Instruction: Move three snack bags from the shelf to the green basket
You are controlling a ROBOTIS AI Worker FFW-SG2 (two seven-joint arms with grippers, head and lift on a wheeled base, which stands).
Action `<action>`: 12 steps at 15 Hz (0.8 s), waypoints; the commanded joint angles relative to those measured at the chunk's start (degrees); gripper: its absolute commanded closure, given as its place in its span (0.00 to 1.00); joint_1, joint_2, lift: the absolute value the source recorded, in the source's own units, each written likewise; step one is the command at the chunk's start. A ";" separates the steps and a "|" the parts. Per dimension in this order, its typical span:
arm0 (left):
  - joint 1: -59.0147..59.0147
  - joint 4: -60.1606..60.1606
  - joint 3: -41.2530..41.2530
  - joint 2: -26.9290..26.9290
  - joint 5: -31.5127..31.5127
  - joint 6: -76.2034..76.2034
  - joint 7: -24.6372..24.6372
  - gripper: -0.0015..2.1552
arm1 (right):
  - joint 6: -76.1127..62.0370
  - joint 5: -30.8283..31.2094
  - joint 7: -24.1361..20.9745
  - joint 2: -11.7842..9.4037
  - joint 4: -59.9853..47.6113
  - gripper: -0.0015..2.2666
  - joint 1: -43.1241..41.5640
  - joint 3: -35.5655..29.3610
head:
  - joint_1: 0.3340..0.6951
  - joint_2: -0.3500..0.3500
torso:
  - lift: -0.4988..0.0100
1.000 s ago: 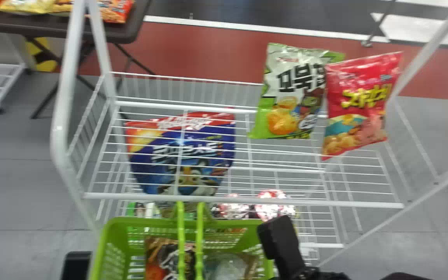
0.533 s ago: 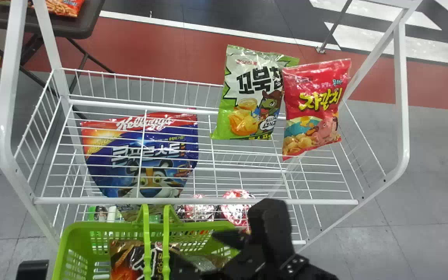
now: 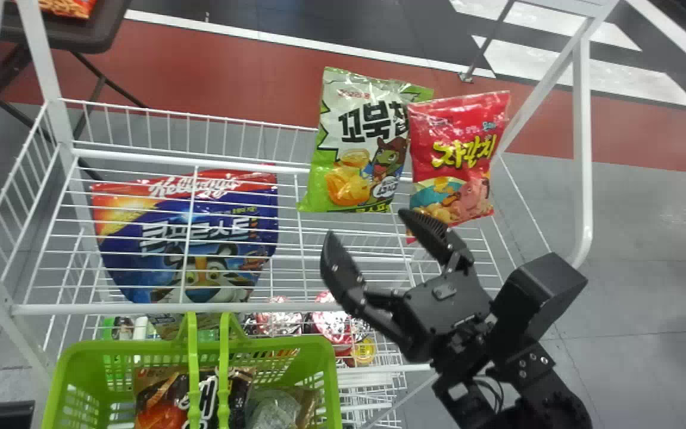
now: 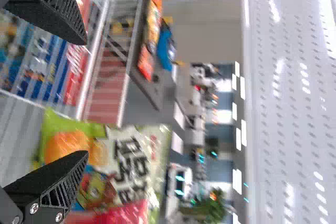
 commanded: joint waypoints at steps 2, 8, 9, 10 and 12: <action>-0.15 0.09 -0.04 0.20 0.00 0.00 0.15 0.99 | 4.91 -0.05 -0.34 0.18 6.30 0.03 -8.29 -3.10 | 1.00 0.00 | 0.89; 0.29 -0.35 0.48 0.72 0.35 0.00 -0.03 0.99 | 13.17 -0.05 -0.52 0.62 15.44 0.03 -19.45 -10.92 | 1.00 0.00 | 0.89; 0.29 -0.35 0.48 0.72 0.35 0.00 -0.03 0.99 | 13.34 -0.05 -0.43 0.62 16.59 0.03 -20.33 -11.89 | 1.00 0.00 | 0.89; 0.29 -0.44 0.48 0.64 0.35 0.00 -0.03 0.99 | 13.34 -0.14 -0.34 0.53 17.38 0.03 -21.12 -12.77 | 1.00 0.00 | 0.89; 0.29 -0.44 0.22 0.64 0.27 0.00 0.23 0.99 | 13.34 -0.05 0.10 0.44 19.40 0.03 -23.32 -13.56 | 1.00 0.00 | 0.89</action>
